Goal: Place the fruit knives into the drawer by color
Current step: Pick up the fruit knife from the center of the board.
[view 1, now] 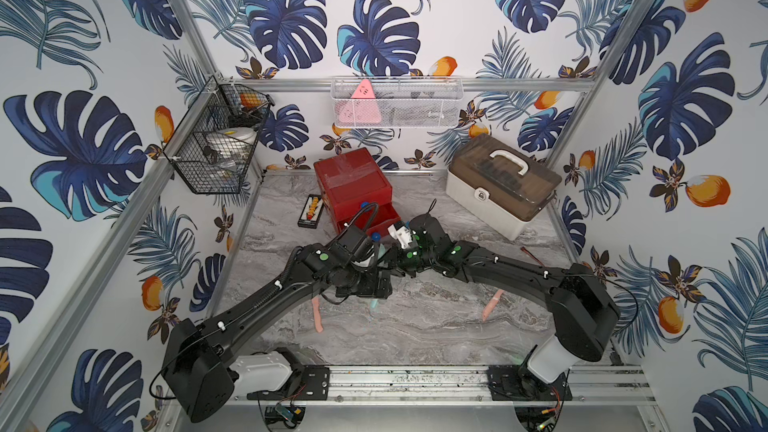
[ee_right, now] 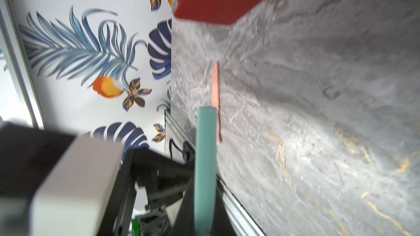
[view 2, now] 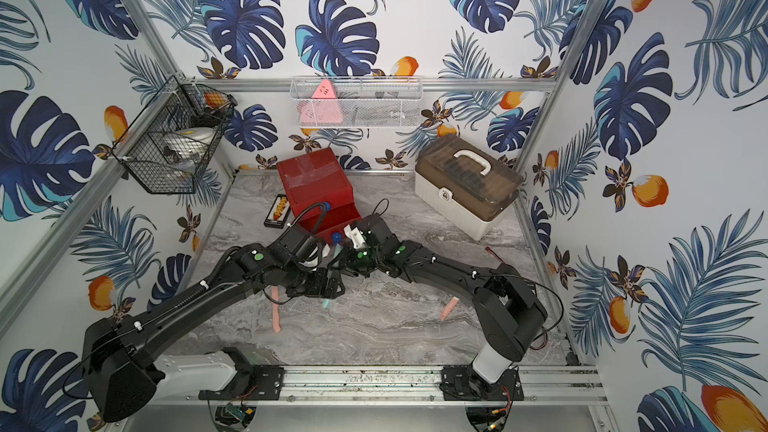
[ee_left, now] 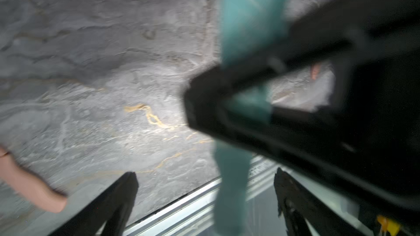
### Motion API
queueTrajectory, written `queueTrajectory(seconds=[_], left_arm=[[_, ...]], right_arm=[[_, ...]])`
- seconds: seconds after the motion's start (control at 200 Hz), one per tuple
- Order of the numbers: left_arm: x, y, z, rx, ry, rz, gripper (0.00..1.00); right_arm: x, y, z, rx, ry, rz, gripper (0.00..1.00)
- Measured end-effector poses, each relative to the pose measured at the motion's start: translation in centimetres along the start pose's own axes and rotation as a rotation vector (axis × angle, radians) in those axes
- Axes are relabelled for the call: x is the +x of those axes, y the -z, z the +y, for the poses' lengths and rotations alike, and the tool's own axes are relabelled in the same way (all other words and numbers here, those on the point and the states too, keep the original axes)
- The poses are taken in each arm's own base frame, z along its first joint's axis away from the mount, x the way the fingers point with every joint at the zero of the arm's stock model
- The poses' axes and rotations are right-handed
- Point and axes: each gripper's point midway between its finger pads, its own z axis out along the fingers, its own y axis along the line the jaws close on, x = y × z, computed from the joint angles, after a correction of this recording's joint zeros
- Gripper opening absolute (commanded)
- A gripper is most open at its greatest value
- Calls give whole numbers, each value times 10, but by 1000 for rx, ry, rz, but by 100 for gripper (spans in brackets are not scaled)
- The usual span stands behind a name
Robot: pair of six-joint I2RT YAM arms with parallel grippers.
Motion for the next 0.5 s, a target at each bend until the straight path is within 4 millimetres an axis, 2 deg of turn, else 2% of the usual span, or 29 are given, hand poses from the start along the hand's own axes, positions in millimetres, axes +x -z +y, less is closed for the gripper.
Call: queueTrajectory(seconds=[0.045,0.26,0.495], left_arm=[[-3,9,-7,26,-36,-22,99],[-1,42,-13,50,-122,-93,99],[-6,79,-6,-19,-191,-190,99]], right_arm=[[-7,3,0,7,-9,-10,7],[-47,16,11,8,-28,-77,2],[-75,15,19,38,-103,-107,0]])
